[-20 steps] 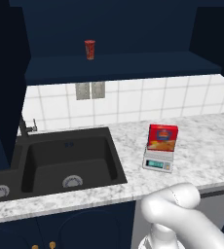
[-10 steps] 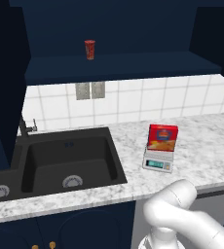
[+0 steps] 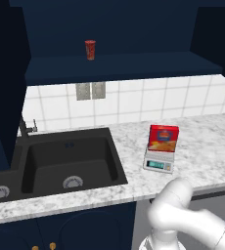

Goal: Pick the boxed food and place it on the digital scale for weighing, and close the cabinet.

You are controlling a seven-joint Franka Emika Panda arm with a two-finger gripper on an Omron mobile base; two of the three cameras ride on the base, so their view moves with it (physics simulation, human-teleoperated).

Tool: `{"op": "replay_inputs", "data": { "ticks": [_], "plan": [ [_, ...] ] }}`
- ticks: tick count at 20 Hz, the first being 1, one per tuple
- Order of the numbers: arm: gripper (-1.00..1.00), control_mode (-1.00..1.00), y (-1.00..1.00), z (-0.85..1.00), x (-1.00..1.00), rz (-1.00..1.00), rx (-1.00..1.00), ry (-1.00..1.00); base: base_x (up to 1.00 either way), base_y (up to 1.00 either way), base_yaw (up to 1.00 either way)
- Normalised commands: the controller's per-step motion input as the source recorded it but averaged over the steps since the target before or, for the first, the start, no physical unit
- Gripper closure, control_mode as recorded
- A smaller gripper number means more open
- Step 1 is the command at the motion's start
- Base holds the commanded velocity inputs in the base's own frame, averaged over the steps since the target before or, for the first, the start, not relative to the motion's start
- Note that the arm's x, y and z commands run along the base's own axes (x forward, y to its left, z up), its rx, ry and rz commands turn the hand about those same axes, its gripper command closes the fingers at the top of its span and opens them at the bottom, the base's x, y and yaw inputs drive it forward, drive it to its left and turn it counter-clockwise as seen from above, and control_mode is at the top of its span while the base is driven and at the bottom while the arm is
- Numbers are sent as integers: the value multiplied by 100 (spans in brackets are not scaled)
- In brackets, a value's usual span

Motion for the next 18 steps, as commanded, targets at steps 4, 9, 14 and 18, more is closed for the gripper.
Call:
{"op": "replay_inputs", "data": {
  "ticks": [4,9,14,18],
  "plan": [
    [-100,-100,-16,37,39,-5,-3,24,0,0,0],
    [-100,-100,-38,34,21,-6,-4,21,0,0,0],
    [-100,-100,0,72,0,-1,-4,0,0,0,0],
    [-100,-100,37,85,-15,-4,-14,-12,0,0,0]
  ]
}}
